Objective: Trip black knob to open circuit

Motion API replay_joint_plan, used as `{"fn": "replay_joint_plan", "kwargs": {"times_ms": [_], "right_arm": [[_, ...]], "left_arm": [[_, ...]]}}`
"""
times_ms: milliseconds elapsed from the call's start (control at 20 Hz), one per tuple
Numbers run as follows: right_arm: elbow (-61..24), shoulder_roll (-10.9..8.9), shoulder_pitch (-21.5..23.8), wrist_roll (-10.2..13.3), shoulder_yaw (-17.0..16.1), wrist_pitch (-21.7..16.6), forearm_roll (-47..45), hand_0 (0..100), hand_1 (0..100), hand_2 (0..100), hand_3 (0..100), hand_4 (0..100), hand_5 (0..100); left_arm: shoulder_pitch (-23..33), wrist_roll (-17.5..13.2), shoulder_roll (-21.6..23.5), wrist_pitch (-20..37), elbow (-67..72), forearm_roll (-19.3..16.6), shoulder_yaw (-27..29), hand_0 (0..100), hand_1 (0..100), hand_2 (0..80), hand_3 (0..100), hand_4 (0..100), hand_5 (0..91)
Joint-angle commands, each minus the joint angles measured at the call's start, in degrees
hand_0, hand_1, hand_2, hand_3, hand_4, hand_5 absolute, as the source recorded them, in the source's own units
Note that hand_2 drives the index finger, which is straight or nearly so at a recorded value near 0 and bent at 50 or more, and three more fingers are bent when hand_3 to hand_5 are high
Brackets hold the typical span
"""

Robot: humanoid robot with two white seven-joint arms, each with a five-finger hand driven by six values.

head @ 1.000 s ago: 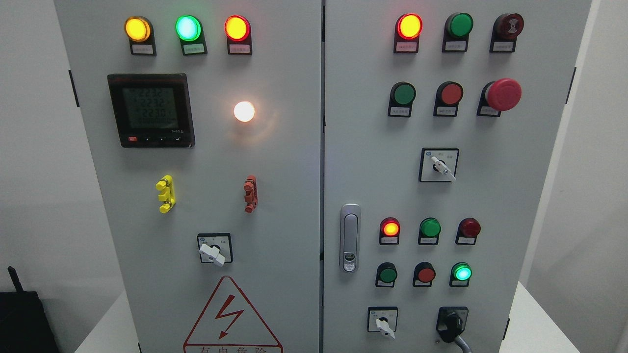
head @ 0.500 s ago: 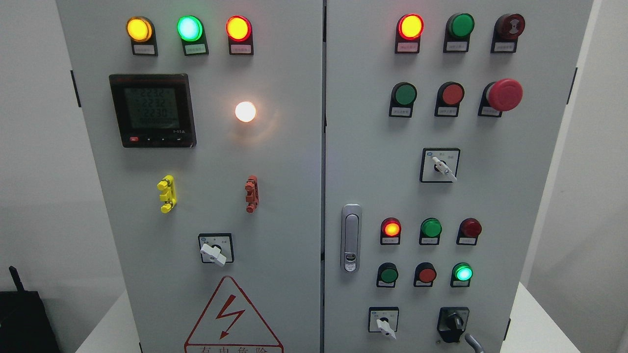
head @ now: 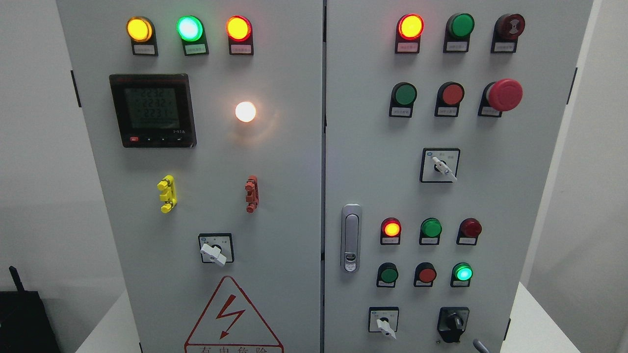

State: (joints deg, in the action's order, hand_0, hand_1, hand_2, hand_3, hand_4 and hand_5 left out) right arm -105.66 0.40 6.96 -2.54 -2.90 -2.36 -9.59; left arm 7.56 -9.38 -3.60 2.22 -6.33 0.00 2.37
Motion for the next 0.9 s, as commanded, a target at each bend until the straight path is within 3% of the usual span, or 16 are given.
{"fn": "replay_joint_plan", "kwargs": {"times_ms": [0,200,350,700,850], "right_arm": [[-2.0,0.92,2.4,-1.5,-0.4,-0.7,-0.1,0,0,0,43,34,32],[-3.6,1.01,4.5,-2.4,-0.4,-2.1,-0.1,0,0,0,12,6,12],[-4.8,1.10,5.8,-2.7,-0.4,-2.9,-0.1,0,0,0,0,0,1],[-8.4,1.18,11.3,-2.8,0.3,-5.6,-0.1,0,0,0,0,0,0],[-9.1,1.27,13.2,-4.2,0.4,-6.6,-0.1,0,0,0,0,0,0]], "left_arm": [[0.0,0.0,0.0,0.1,0.0,-1.3,0.0,12,39,0.0,0,0,0.0],[0.0,0.0,0.0,0.0,0.0,-1.3,0.0,12,39,0.0,0,0,0.0],[0.0,0.0,0.0,0.1,0.0,-1.3,0.0,12,39,0.0,0,0,0.0],[0.0,0.0,0.0,0.0,0.0,-1.3,0.0,12,39,0.0,0,0,0.0],[0.0,0.0,0.0,0.0,0.0,-1.3,0.0,12,39,0.0,0,0,0.0]]}}
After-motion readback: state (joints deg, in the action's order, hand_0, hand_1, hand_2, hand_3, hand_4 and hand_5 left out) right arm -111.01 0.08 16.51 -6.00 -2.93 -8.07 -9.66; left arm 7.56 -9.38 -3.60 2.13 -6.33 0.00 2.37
